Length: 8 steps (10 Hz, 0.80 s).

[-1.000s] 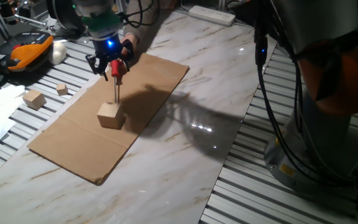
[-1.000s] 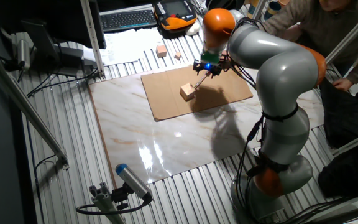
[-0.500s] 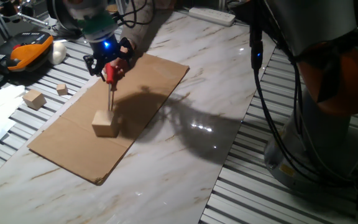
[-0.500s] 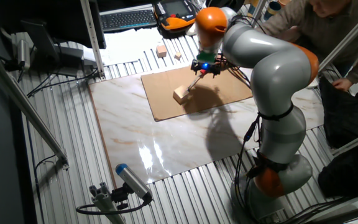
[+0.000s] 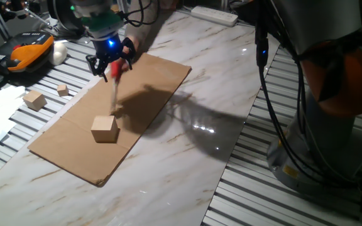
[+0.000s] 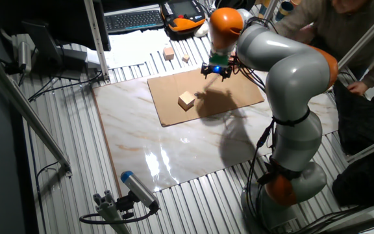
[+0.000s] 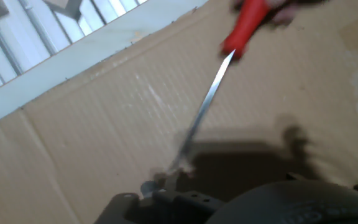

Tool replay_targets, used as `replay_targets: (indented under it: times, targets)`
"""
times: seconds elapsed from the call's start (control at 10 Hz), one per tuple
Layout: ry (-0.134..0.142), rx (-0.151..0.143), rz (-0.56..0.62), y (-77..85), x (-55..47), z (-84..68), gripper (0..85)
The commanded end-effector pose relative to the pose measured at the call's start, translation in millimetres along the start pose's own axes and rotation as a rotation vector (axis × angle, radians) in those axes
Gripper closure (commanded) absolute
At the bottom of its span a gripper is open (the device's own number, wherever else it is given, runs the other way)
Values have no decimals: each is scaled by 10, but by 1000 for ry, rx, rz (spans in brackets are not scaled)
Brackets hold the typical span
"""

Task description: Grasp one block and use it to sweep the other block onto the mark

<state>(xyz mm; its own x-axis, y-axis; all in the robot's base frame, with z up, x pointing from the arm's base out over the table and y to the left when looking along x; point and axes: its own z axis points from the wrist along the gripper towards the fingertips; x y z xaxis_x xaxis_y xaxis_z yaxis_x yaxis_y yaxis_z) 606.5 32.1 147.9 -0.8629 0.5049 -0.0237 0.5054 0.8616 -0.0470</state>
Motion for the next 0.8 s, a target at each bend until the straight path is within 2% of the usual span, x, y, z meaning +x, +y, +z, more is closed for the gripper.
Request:
replay_targets:
  times: [0.0,0.1,0.3,0.4,0.5,0.6,0.7]
  targets:
    - [8,-5,22,-7,-5,-1,170]
    - [18,-12,54,15,5,-10,170]
    - [4,28,120,287,145,-74,170]
    - [4,34,147,404,218,-94,170]
    - [6,30,166,472,266,-94,170]
    - [24,-10,170,466,269,-84,170]
    - [12,12,168,463,260,-67,170]
